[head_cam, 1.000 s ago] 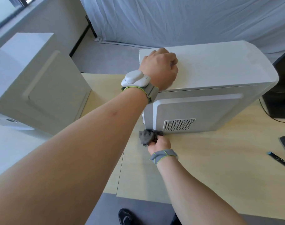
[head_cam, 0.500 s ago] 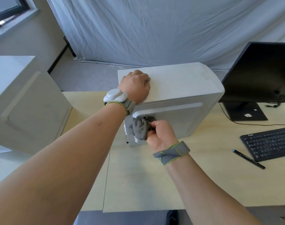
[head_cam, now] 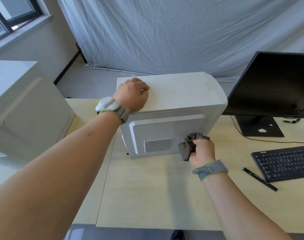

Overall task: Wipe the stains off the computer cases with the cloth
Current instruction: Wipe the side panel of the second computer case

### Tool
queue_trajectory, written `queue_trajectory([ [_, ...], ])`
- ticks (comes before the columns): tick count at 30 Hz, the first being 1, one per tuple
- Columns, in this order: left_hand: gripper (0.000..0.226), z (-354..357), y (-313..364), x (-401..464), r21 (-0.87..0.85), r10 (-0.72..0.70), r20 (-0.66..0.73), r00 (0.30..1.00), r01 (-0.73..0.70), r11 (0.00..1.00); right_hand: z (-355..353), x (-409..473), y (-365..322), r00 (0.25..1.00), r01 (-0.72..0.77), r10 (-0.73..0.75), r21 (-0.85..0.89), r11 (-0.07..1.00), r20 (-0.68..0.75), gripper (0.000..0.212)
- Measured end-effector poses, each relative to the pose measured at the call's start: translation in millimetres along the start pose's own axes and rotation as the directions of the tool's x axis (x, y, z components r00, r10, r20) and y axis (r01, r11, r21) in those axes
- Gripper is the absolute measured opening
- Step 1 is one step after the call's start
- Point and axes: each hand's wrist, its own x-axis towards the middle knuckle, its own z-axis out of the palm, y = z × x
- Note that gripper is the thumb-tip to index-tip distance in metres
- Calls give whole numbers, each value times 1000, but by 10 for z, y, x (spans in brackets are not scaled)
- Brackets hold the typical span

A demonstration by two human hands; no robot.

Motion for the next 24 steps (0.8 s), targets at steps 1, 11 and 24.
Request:
queue_trajectory([
  [1,29,3,14,10,-3,-5,-5,1000,5,1000,39,27,19,1000,14,-14,2,1000,-5,33],
  [11,27,12,1,17,7,1,-15,1000,-1,1000,851,-442,881,890,-345,360,-101,933,282,44],
  [24,28,6,-50,44,-13,22,-6,1000,-22,1000,350,-211,-311,944,330,-329,-42,943,29,37],
])
